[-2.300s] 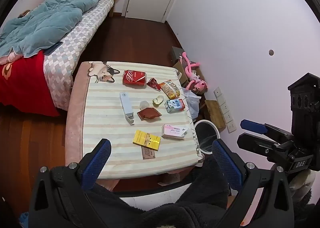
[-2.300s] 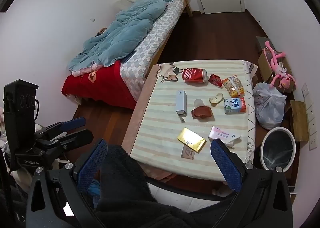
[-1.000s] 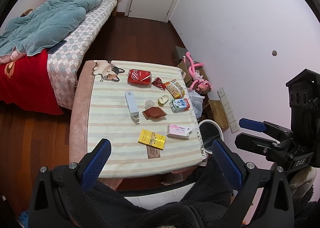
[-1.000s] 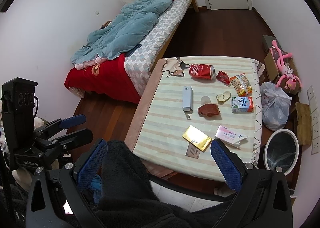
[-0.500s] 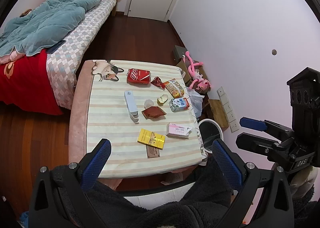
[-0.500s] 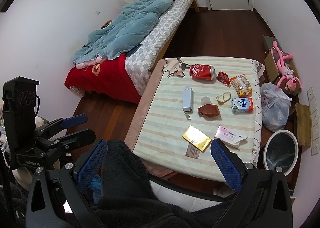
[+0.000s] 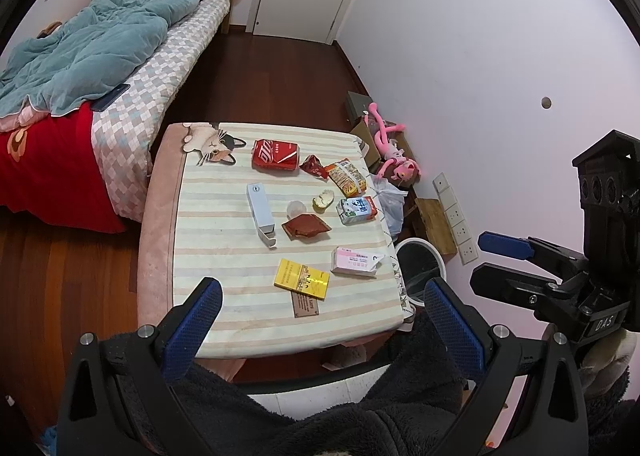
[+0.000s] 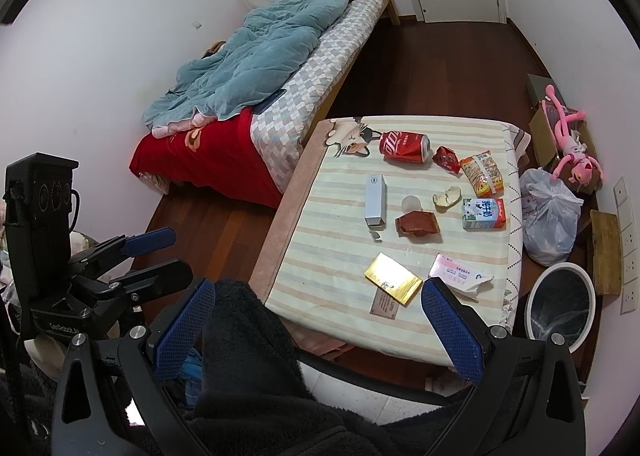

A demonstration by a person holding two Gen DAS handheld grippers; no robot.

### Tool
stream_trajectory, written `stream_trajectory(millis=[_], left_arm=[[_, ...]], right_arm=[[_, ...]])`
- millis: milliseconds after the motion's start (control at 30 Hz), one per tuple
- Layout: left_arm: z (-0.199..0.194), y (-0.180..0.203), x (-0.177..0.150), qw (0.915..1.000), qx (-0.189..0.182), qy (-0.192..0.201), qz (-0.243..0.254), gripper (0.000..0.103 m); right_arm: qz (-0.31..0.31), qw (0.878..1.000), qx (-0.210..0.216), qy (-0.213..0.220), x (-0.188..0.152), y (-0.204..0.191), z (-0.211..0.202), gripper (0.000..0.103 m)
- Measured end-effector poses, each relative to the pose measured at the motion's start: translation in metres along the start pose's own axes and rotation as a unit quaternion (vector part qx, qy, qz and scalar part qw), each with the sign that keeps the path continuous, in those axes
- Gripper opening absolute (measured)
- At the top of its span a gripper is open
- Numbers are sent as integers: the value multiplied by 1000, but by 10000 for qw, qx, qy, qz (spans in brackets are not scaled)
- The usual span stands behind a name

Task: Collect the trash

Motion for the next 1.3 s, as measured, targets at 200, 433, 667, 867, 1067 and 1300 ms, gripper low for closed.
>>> stream_trajectory(millis=[200,433,667,867,1067,1300], left_arm=[[0,0,0,10000,-18,-4,-10,103],[-1,1,1,10000,-9,0,-2,103],[-2,4,2,10000,-5,-7,40,103],[0,5,4,10000,6,-11,41,103],[43,-17,8,9930,1144,165,-252,103],[189,-67,-9,9735,1880,-896,-949,103]], right_arm=[[-6,10000,-16,-13,0,0,0,103],[-10,10000,-14,-1,0,-1,0,103],[-20,10000,-21,-4,0,-1,-1,103],[-12,10000,10,16,0,0,-1,103],[205,9980,-594,51,11,42,22,103],[96,9713,-1959,-1349,9,157,165,103]])
Point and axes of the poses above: each gripper's, at about its wrist camera, not at the fingertips, and z roughly the way its jaws point, y to its right, x to its top, the point moved 3 cm from there along z, roughly the way its jaws point, and after that the axes turned 7 degrees about -y, right-handed, at the moved point
